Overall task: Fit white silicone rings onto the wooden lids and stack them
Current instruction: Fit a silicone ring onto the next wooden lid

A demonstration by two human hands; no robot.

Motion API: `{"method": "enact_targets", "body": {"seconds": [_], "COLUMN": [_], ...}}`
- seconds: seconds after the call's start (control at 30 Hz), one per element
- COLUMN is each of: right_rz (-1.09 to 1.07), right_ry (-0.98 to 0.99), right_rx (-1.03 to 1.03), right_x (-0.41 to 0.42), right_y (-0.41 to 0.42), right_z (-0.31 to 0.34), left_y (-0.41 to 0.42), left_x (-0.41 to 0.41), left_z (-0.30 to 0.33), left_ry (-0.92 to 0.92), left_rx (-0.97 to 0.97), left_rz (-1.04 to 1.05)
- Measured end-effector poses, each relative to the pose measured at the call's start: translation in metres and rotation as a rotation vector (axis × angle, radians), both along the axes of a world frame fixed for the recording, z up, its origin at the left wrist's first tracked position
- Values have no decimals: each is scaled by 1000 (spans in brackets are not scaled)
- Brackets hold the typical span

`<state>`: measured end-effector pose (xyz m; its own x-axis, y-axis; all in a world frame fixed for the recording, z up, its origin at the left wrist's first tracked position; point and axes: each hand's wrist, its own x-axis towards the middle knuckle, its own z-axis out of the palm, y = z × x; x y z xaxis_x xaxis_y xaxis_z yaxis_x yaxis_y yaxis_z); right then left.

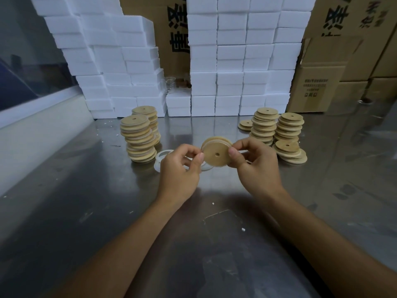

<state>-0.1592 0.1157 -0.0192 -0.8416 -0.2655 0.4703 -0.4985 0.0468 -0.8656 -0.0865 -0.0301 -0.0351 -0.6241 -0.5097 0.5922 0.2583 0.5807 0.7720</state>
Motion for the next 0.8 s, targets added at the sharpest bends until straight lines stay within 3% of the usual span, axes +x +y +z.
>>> {"method": "enact_targets", "body": {"seconds": [0.27,0.4,0.5,0.57,0.67,0.8], "right_rz": [176,233,209,114,22,122], "right_ry": [-454,-553,-480,-305,-3,177], "right_rx": [-373,-403,-256,-87,75,192], "right_x": [11,13,10,6,2,0], "right_y": [-9,-9,-7,-5,0,6], "right_z": [0,-1,-1,-2,-2,-2], "left_y": [2,-2,-5,-4,-4,-9], "left_x": [-1,0,-2,-2,0,7], "left_z": [1,-1,-2,-3,-2,1], "left_ry": [-56,-90,-107,-97,-66,-67], "left_rx": [261,346,349,284,-43,-408], "left_rz": [-92,-112,-78,-55,0,54]}}
